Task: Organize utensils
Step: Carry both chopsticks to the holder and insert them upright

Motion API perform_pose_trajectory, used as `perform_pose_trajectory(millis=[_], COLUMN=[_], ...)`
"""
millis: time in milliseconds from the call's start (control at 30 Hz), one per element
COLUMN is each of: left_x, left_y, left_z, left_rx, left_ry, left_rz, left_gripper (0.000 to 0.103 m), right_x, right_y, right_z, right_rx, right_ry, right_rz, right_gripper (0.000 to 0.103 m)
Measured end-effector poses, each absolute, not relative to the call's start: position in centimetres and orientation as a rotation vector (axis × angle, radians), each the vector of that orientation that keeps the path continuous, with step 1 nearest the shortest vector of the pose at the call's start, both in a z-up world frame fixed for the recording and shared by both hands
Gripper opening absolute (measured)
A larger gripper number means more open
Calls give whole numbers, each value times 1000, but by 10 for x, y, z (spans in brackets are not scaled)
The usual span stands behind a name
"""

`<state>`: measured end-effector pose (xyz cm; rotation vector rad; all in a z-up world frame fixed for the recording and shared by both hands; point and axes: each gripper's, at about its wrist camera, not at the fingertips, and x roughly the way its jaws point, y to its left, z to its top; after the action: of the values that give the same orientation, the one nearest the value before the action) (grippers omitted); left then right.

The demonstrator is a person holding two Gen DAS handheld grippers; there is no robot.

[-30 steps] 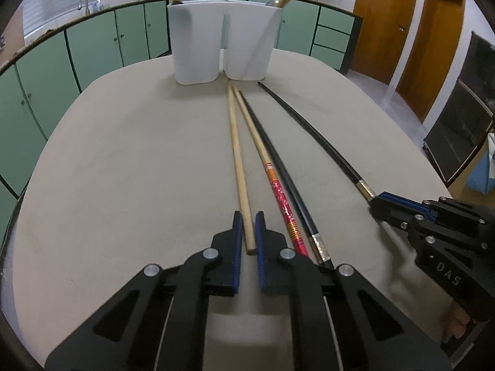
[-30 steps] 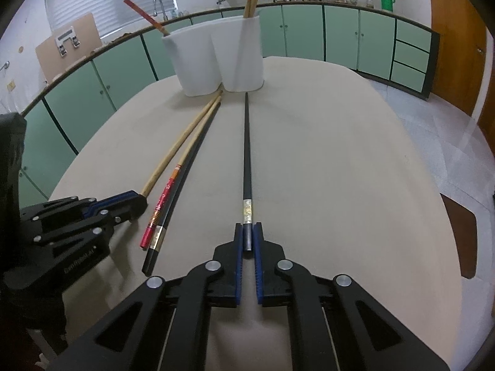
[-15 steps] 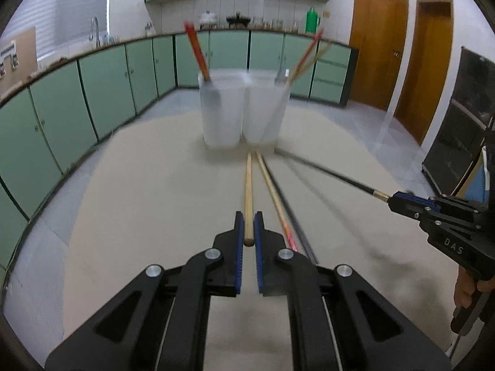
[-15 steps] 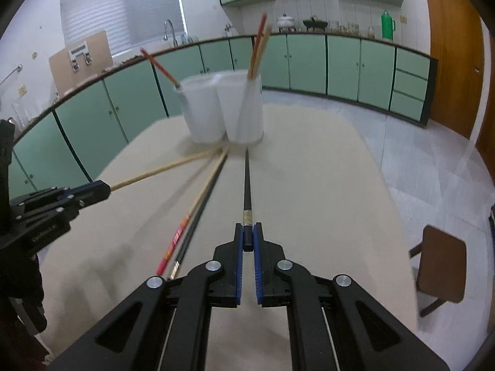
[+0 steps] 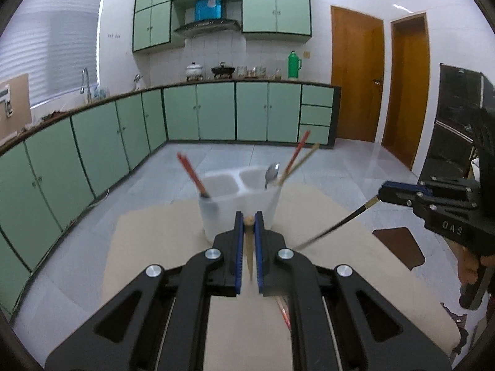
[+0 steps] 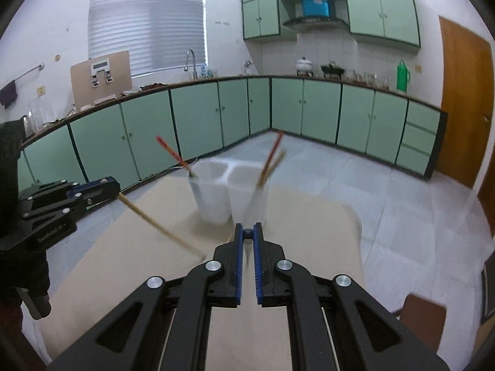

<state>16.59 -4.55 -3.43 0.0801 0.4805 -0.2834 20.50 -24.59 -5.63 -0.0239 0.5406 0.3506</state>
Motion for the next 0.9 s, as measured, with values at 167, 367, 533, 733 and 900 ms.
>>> perform_pose_trajectory(millis=[167, 367, 533, 733, 900], left_x=[170, 169, 172, 196, 224], left_y=[-45, -46, -46, -53, -60], left_z=[-9, 21, 47, 72, 69], left_rx=[71, 85, 103, 106, 121], left_ry=[440, 373, 300, 235, 244], left_rz=[-317, -337, -327, -308, -277], left_gripper=[6, 6, 6, 6, 6], right_x=[215, 221, 232, 262, 292], right_y=[-242, -241, -236, -230, -225], right_z=[-21, 19, 51, 80, 82], right_rx=[-42, -54, -45, -7, 22], right_ry=[502, 436, 365, 280, 241], right_rz=[407, 455, 464, 449, 416], right_gripper=[6, 6, 6, 6, 6])
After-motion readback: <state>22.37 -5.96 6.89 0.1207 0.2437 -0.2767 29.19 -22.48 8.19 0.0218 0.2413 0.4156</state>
